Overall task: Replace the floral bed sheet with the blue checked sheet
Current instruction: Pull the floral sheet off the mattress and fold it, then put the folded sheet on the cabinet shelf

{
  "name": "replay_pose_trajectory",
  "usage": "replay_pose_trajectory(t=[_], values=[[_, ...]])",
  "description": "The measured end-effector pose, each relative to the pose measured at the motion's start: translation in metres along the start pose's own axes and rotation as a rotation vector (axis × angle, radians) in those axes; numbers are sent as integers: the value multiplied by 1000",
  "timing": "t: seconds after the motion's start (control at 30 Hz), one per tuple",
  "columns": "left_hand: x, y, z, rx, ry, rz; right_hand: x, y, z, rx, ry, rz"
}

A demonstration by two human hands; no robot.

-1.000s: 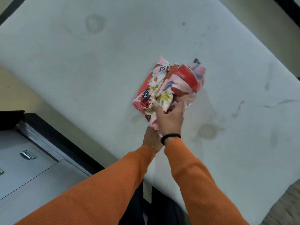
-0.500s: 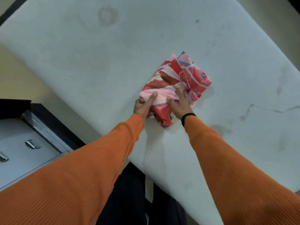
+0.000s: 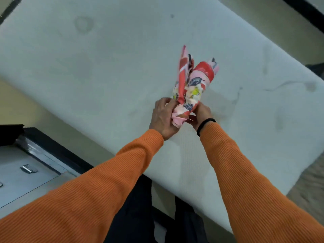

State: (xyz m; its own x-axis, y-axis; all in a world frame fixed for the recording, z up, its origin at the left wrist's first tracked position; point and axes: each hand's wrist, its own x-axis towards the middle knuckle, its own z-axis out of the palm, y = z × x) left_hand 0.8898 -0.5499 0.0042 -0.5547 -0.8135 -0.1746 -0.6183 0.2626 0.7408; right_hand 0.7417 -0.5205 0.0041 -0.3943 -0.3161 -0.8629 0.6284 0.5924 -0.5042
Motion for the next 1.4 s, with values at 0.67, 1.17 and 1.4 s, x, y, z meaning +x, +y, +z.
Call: replay_pose_trajectory(t=[0.67, 1.17, 1.4], values=[[-217, 216, 191, -264, -261, -351, -167, 188, -445, 300, 11, 41], [-251, 316, 88, -817, -490, -577, -280, 104, -448, 140, -442, -199], [-239, 357, 63, -803, -413, -383, -318, 65, -445, 245, -396, -304]])
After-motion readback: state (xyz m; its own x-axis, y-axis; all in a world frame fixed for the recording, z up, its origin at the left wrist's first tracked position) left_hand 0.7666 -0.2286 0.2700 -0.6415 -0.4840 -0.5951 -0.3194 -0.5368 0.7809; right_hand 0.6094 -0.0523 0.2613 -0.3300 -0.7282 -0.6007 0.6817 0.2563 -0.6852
